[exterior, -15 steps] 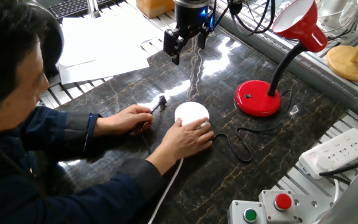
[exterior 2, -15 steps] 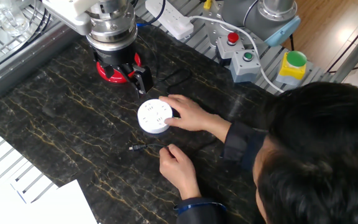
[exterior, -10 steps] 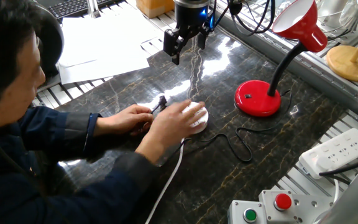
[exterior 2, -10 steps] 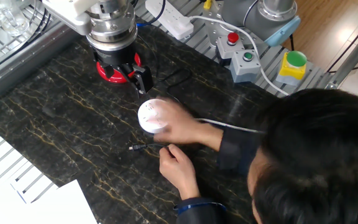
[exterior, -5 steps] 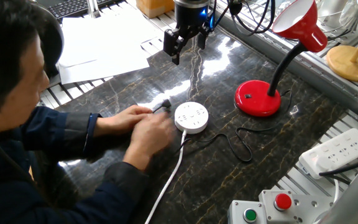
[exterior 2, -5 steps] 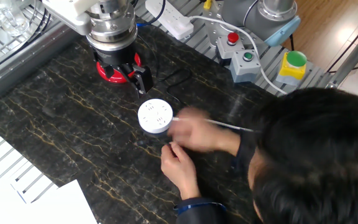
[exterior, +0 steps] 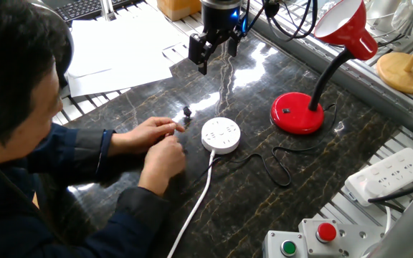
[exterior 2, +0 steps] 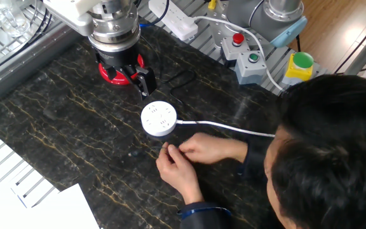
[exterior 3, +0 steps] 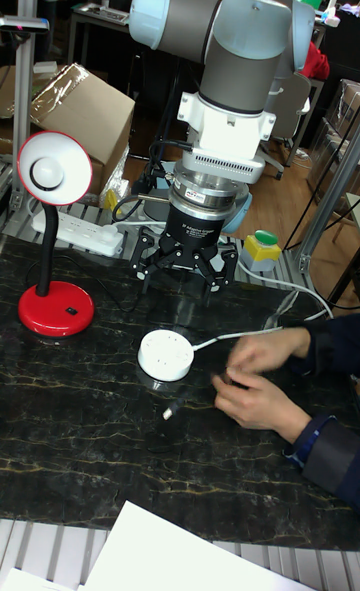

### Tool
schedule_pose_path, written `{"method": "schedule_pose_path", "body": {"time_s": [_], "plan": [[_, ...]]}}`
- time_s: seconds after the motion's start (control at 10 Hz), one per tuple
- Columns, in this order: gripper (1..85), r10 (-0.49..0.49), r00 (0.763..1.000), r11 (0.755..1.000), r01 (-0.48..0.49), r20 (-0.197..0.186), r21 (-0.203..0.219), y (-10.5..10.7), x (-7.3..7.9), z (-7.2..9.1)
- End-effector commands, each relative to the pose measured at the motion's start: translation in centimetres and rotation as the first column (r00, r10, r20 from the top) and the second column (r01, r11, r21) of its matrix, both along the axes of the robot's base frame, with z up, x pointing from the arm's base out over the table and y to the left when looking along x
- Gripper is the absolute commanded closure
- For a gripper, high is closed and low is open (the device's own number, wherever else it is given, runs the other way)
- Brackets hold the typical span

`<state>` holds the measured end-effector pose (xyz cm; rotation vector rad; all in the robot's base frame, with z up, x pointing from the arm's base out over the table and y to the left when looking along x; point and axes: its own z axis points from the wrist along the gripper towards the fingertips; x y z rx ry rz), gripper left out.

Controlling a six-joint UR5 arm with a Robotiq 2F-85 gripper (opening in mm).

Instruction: Plug in the power cord of the desk lamp, turn on the socket, and light up the desk lamp

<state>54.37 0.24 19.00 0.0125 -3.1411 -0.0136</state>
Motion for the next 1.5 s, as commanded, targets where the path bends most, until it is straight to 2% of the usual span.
{"method": "schedule_pose_path", "body": {"time_s": [0.0, 1.4], "plan": [[84.3, 0.024, 1.000, 0.995, -0.022, 0.016, -0.094, -2.17, 0.48, 0.07], [84.3, 0.030, 1.000, 0.992, -0.030, 0.001, -0.119, -2.50, 0.39, 0.32]]}}
